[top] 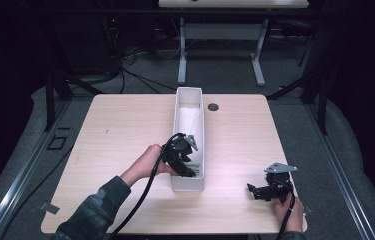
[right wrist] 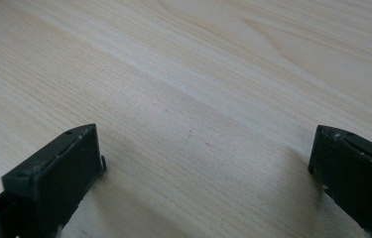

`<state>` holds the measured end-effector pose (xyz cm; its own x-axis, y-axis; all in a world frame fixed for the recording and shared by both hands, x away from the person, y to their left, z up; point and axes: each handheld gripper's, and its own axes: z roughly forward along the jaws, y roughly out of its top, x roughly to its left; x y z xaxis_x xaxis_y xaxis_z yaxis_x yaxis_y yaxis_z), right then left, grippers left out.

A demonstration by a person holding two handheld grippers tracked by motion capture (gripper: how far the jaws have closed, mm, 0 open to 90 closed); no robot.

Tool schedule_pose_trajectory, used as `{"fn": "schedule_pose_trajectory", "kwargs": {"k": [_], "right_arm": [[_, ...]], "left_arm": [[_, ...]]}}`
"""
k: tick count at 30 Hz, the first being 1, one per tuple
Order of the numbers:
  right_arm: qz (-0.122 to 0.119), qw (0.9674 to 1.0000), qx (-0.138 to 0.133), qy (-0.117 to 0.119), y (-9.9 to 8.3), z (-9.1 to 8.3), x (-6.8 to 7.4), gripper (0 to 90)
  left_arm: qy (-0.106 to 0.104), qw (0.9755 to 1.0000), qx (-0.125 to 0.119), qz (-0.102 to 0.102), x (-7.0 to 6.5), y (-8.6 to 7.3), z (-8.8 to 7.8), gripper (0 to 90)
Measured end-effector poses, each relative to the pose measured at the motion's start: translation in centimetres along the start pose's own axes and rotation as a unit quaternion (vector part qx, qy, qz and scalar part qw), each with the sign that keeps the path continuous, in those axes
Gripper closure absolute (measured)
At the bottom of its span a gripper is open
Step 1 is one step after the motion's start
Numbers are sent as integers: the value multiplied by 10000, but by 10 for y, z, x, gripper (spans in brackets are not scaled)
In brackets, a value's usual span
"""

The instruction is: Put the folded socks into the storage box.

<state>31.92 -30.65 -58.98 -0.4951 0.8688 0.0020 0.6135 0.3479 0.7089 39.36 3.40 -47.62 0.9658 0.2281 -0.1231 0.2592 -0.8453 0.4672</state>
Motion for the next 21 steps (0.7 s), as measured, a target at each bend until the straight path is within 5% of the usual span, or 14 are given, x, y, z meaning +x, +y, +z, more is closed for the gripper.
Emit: {"fn": "schedule_pose_trajectory", "kwargs": {"k": [10,21], "right_arm": [[-2,10000,2,1,0,0,0,0],[-4,10000,2,6,0,0,0,0]], "left_arm": [[-40,9997,-183,-169,2,-2,-3,429],[138,9972,-673,-306,0,-9,-30,280]]}}
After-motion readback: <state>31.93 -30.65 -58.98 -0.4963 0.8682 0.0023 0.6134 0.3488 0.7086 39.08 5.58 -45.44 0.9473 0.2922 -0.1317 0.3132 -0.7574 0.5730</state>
